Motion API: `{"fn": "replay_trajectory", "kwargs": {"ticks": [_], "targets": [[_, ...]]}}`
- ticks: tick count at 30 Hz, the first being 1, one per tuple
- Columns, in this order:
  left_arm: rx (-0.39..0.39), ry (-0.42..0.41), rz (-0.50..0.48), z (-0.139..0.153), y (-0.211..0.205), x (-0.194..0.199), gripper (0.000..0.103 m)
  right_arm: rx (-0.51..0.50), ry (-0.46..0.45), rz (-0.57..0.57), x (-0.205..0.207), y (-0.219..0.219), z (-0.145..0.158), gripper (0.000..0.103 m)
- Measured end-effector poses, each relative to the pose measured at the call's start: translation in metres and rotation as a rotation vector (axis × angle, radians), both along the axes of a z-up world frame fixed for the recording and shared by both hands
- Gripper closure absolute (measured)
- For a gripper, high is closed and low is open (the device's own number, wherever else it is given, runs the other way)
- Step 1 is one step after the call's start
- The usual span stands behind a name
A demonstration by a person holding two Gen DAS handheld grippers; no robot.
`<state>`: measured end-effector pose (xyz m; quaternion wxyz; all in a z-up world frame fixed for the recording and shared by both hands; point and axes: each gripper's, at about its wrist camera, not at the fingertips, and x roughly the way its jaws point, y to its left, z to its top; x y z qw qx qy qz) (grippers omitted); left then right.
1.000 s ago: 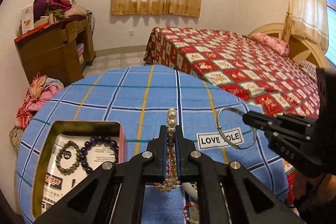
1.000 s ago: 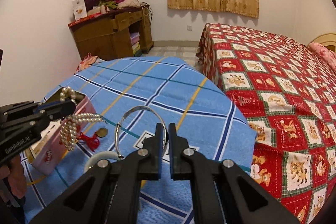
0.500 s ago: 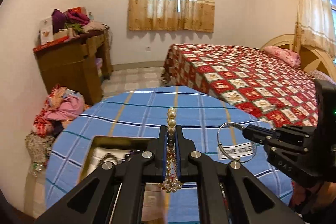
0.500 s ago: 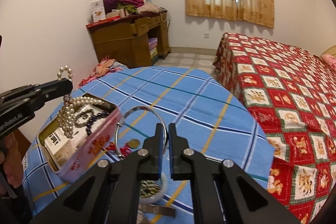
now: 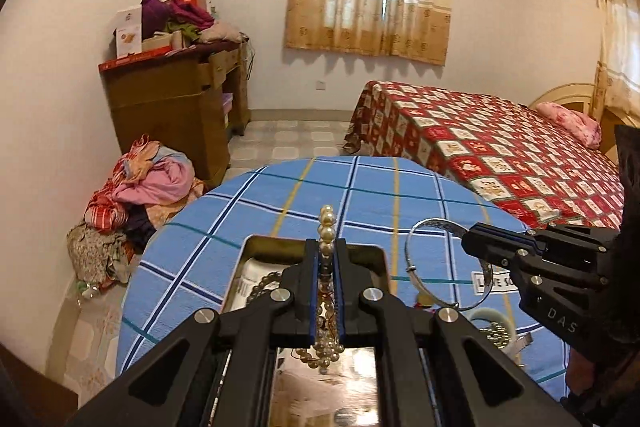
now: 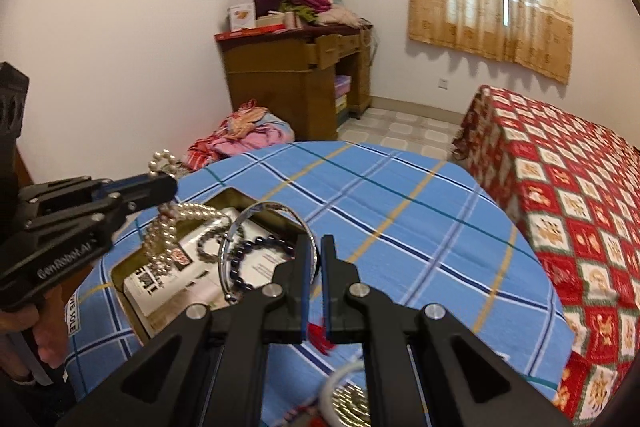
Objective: Organize jewelry
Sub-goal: 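Carry the pearls and silver bangle into the pink tin and release both, then grasp the red tassel charm with the right tool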
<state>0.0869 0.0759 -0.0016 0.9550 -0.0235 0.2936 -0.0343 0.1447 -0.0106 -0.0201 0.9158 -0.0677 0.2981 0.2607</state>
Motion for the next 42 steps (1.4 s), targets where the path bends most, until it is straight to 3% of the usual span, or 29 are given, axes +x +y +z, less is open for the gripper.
{"fn": "replay_trajectory", "kwargs": {"ticks": [13,25,27,28,29,30,31,32,37,42], "targets": [[-0.016,0.079,0.06,-0.035,0.027,0.025,0.097,-0.097,0.037,0.071,0.014,0.053,-0.037,0.097],[0.052,0.144,0.078,-0.062,0.027,0.037,0.096,-0.141,0.046,0.083,0.014,0.062,-0.05,0.095],[0.052,0.137,0.072,-0.06,0.025,0.035,0.094,-0.13,0.057,0.077,0.015,0.059,-0.049,0.089],[0.05,0.135,0.073,-0.059,0.026,0.034,0.088,-0.125,0.057,0.072,0.015,0.056,-0.048,0.084],[0.049,0.131,0.079,-0.057,0.027,0.033,0.074,-0.124,0.053,0.063,0.014,0.052,-0.046,0.081],[0.049,0.122,0.087,-0.055,0.027,0.03,0.063,-0.123,0.045,0.047,0.012,0.045,-0.044,0.071],[0.051,0.106,0.103,-0.052,0.028,0.027,0.039,-0.119,0.04,0.032,0.012,0.04,-0.043,0.064],[0.052,0.087,0.117,-0.05,0.028,0.024,0.027,-0.108,0.034,0.008,0.011,0.031,-0.041,0.052],[0.033,0.072,0.128,-0.045,0.03,0.019,0.027,-0.092,0.054,-0.091,0.014,-0.008,-0.041,0.049],[0.028,0.094,0.156,-0.05,0.03,0.02,0.027,-0.096,0.09,-0.108,0.02,-0.019,-0.049,0.049]]}}
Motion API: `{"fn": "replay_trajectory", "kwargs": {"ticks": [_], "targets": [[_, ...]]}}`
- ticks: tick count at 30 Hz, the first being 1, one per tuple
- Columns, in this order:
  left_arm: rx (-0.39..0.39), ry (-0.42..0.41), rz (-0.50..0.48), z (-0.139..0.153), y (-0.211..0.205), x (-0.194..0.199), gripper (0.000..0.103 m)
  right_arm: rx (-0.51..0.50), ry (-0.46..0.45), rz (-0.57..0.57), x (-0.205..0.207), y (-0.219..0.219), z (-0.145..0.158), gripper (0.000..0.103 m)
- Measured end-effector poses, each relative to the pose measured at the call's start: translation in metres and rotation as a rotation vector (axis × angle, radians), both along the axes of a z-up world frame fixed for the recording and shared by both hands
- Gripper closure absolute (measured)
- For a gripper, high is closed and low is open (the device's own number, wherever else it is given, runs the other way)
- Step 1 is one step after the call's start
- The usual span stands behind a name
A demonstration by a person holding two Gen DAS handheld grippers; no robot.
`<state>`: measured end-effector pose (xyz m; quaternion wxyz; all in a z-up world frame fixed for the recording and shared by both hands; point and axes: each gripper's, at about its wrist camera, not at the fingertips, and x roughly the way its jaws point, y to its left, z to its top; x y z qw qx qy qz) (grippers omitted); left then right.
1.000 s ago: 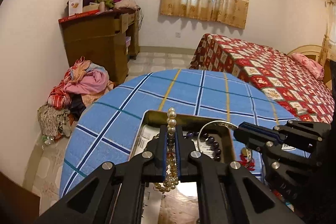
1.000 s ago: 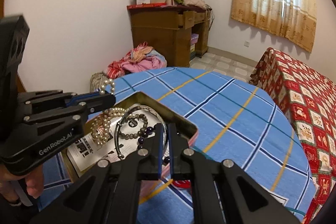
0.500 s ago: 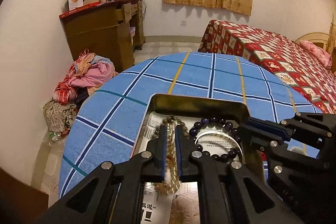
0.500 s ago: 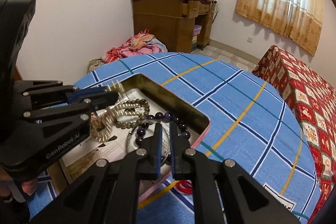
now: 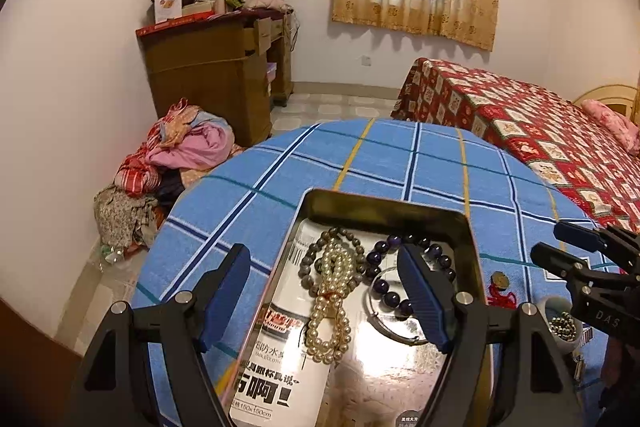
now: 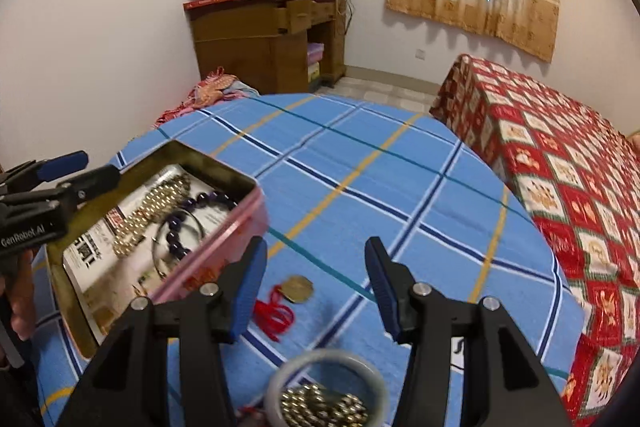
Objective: Organize jewelry
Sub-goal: 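Grasp the red tassel charm with the right tool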
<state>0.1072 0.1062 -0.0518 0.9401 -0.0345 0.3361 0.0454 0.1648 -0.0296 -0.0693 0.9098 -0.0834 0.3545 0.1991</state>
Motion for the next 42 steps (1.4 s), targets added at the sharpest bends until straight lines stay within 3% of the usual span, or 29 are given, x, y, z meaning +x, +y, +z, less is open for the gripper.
{"fn": "replay_trajectory", "kwargs": {"ticks": [9,17,18,20,21,28,36,42], "targets": [[0.009,0.02,0.01,-0.005,-0.004,0.0,0.027,-0.08,0.098,0.123,-0.009,0.024,-0.024,0.049],[-0.001,0.026,0.0,-0.005,-0.006,-0.001,0.027,-0.126,0.157,0.133,-0.002,0.029,-0.036,0.051],[0.0,0.025,-0.004,-0.005,-0.007,-0.001,0.027,-0.131,0.163,0.134,-0.001,0.03,-0.037,0.054],[0.002,0.025,-0.012,-0.005,-0.01,-0.001,0.027,-0.141,0.183,0.139,0.001,0.032,-0.041,0.07],[0.002,0.026,-0.016,-0.005,-0.011,-0.001,0.027,-0.141,0.195,0.146,0.001,0.033,-0.043,0.089],[-0.005,0.011,-0.039,0.002,-0.022,-0.008,0.027,-0.064,0.122,0.118,-0.007,0.019,-0.025,0.096],[0.013,-0.008,-0.129,0.013,-0.06,-0.017,0.027,0.03,-0.002,-0.014,-0.026,-0.043,0.015,0.096],[0.047,0.009,-0.211,0.011,-0.1,-0.017,0.027,0.053,-0.014,-0.108,-0.033,-0.078,0.008,0.096]]}}
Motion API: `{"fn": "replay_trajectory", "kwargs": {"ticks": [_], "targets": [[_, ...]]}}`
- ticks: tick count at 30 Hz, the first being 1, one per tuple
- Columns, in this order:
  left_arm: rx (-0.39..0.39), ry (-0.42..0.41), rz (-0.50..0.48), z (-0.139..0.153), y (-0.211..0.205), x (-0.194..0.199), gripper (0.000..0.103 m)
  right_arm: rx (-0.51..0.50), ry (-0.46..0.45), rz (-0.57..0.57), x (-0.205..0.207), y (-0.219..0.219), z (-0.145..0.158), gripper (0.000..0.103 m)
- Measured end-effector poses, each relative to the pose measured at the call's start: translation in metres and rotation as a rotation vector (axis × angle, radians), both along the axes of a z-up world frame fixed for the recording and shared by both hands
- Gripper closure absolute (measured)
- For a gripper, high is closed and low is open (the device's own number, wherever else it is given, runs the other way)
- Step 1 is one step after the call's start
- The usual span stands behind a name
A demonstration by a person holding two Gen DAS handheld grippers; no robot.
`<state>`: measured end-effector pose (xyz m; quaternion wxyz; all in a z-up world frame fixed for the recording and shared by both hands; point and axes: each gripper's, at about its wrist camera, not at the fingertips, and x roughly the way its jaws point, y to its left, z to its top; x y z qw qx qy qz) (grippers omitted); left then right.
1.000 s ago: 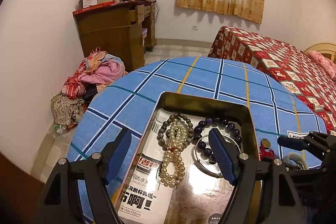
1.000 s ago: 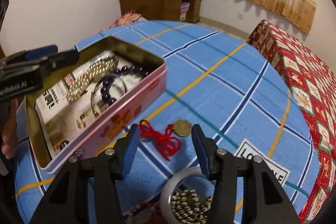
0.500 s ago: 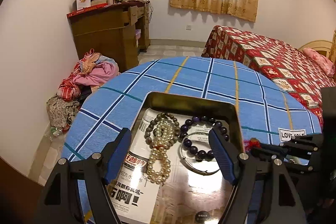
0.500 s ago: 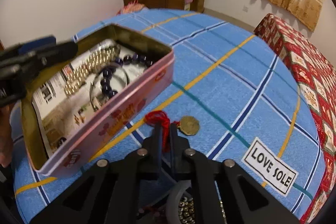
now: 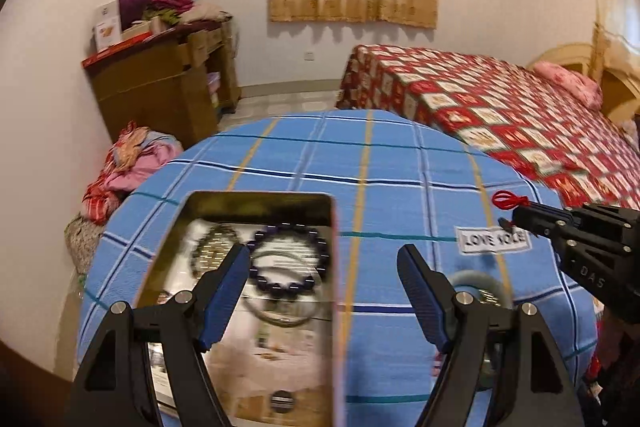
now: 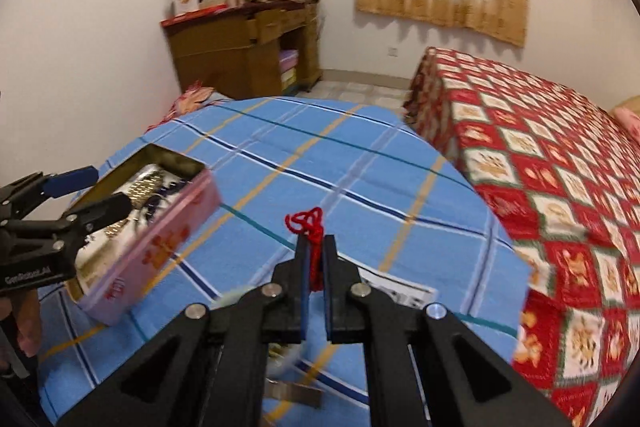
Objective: Organize jewelry
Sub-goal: 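Grasp the red tassel charm with the right tool, then lift the red tassel with the right tool while the left tool approaches the white bangle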
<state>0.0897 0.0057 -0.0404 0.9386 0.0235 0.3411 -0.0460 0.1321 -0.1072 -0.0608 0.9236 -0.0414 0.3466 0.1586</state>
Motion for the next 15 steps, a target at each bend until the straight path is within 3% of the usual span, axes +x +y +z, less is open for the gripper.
{"fn": "replay_trajectory", "kwargs": {"ticks": [10,12,14,15], "targets": [[0.106,0.042,-0.115,-0.017,-0.058,-0.003,0.027,0.016,0.028,-0.029,-0.004,-0.019,-0.022,0.096],[0.111,0.058,-0.131,-0.022,-0.064,0.0,0.033,0.02,0.031,-0.029,-0.004,-0.02,-0.024,0.096],[0.106,0.098,-0.157,-0.03,-0.068,0.004,0.05,0.02,0.032,-0.029,-0.004,-0.02,-0.025,0.096],[0.106,0.115,-0.162,-0.034,-0.07,0.007,0.051,0.022,0.033,-0.028,-0.004,-0.021,-0.026,0.096]]}}
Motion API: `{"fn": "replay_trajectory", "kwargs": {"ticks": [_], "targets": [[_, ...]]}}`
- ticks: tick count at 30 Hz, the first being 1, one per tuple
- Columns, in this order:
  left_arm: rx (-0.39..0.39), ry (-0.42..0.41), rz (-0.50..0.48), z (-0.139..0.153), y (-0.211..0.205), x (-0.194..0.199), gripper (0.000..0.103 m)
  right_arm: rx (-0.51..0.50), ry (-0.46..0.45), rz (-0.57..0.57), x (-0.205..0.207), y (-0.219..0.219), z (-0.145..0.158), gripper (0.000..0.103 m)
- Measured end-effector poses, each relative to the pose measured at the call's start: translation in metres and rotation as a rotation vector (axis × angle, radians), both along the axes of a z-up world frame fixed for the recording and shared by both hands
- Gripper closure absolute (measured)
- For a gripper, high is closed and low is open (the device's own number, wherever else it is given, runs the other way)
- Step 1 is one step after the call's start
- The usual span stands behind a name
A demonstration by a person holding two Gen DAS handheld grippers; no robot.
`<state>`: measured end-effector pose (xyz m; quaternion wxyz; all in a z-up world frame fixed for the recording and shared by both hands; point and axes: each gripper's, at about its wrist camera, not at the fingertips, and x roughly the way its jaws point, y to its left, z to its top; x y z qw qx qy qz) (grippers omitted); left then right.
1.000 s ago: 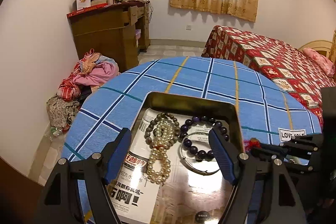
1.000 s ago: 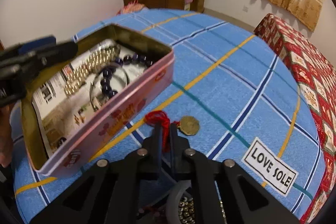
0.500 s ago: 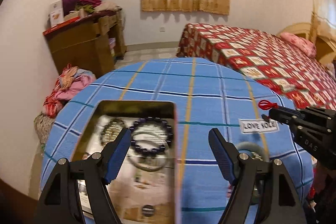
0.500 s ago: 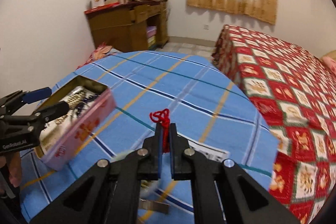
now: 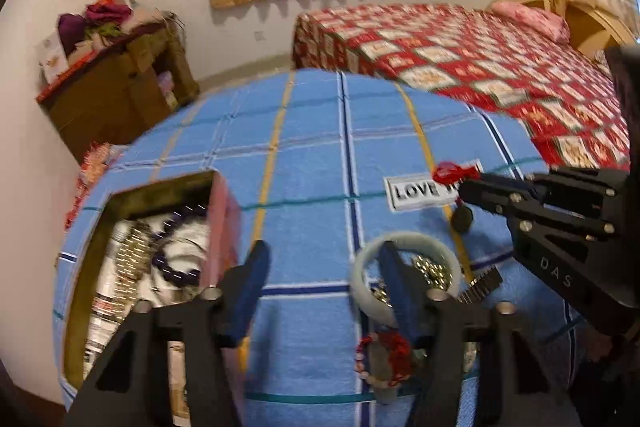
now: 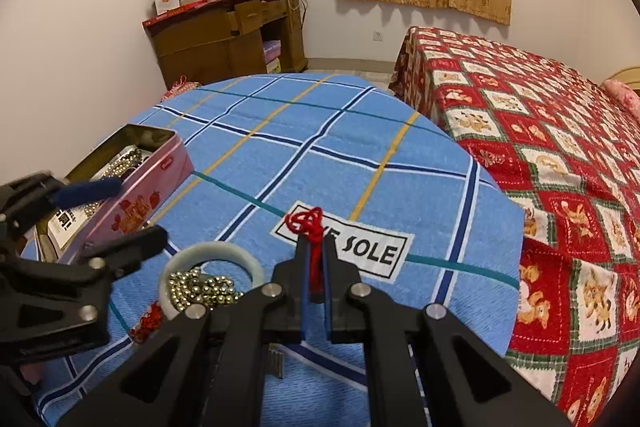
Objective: Organize jewelry
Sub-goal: 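Lift the red tassel with the right tool while the left tool approaches the white bangle, then grasp and lift the white jade bangle with the left tool while the right tool holds the tassel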
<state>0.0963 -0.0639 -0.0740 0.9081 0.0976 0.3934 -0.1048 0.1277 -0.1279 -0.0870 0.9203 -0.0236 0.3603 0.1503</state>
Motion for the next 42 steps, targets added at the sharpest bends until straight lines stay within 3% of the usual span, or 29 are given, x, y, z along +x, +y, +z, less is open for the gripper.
{"fn": "replay_trajectory", "kwargs": {"ticks": [6,13,20,21,22,23,25,42], "targets": [[0.004,0.051,-0.013,-0.013,-0.007,0.005,0.054,0.007,0.007,-0.001,0.001,-0.002,-0.005,0.096],[0.029,0.103,-0.027,-0.028,-0.013,0.012,0.066,0.012,0.003,0.002,0.0,-0.001,-0.007,0.096],[-0.028,0.138,-0.034,-0.034,-0.008,0.019,0.067,0.005,0.017,0.007,0.001,0.004,-0.015,0.096],[-0.029,0.136,-0.039,-0.034,-0.008,0.018,0.069,0.004,0.019,0.007,0.001,0.004,-0.015,0.096],[-0.039,0.138,-0.059,-0.033,-0.009,0.016,0.084,0.006,0.016,0.006,0.0,0.004,-0.015,0.096],[-0.032,0.136,-0.068,-0.033,-0.012,0.015,0.089,0.01,0.011,0.003,0.0,0.003,-0.014,0.096],[0.005,0.121,-0.073,-0.032,-0.017,0.011,0.09,0.012,0.012,0.002,0.0,0.002,-0.014,0.096],[-0.105,-0.03,-0.035,0.026,0.007,-0.009,0.093,0.032,-0.04,0.005,-0.006,0.001,0.001,0.096]]}}
